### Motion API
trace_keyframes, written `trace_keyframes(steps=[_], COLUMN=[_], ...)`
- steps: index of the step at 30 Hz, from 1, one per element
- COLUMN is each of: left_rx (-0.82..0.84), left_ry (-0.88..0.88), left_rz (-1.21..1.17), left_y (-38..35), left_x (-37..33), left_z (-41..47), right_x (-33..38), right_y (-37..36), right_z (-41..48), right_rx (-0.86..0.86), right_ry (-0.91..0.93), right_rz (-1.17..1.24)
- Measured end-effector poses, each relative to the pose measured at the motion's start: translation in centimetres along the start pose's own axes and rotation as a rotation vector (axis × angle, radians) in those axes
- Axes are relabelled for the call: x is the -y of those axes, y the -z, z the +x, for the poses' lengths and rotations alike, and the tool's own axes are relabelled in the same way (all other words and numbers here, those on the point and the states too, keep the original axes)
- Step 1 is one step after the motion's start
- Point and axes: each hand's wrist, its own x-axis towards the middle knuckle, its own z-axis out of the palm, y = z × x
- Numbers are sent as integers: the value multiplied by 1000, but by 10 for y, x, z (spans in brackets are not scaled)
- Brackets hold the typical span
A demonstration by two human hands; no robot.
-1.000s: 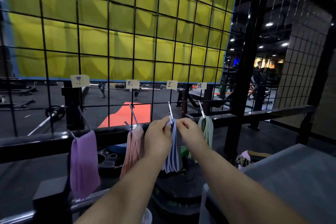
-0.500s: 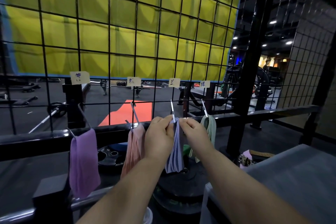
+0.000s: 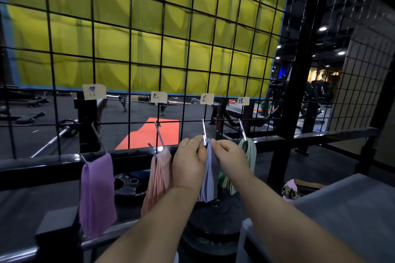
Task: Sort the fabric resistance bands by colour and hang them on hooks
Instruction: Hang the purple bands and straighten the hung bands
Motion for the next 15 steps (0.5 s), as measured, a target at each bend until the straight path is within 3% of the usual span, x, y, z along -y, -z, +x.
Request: trace_keyframes(steps=[3, 10, 15], left_rx=[-2, 152, 199], left_ry=[42, -143, -157], left_rz=[-27, 85, 159], left_y=[0, 13, 21], left_x=[0, 1, -2], left_z=[1, 10, 17], right_x=[-1, -13, -10], right_y=[0, 3, 6], right_z=[2, 8, 7], right_rx=[8, 4, 21], right_ry=[10, -58, -79], right_rz=[5, 105, 101])
